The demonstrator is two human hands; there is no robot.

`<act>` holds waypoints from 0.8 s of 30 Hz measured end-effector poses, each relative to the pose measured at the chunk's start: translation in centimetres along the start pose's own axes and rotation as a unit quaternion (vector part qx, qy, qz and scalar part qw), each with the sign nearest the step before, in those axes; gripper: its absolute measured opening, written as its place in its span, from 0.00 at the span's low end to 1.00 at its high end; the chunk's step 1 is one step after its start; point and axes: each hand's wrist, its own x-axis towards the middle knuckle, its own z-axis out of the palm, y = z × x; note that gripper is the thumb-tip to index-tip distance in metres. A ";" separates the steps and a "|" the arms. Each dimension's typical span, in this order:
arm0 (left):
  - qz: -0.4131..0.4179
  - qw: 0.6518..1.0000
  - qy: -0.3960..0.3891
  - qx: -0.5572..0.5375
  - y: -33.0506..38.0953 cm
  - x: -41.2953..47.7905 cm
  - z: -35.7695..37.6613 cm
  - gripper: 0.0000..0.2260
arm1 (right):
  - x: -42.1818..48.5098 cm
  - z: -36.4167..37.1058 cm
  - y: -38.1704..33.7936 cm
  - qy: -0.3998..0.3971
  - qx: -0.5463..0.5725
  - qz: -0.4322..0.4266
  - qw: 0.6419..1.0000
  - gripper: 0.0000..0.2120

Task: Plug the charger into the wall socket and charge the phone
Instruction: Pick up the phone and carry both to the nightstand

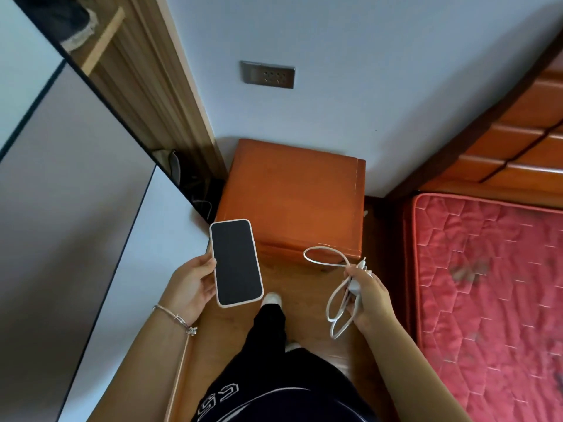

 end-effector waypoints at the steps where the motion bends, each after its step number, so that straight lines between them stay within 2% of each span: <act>1: 0.003 1.000 -0.003 0.005 0.8 0.8 0.2 0.09 | 0.3 0.8 -0.4 0.004 0.001 0.002 1.000 0.04; 11: 0.016 1.000 -0.001 0.022 7.9 6.1 4.1 0.10 | 3.8 5.9 -5.4 -0.009 0.032 -0.009 0.999 0.03; 19: 0.023 0.999 0.011 0.025 11.3 9.6 8.3 0.10 | 8.2 8.3 -11.1 -0.035 -0.022 0.002 0.999 0.04; 24: 0.033 0.998 0.034 0.031 13.3 11.8 10.6 0.12 | 10.9 9.6 -14.0 -0.044 -0.067 -0.001 0.997 0.06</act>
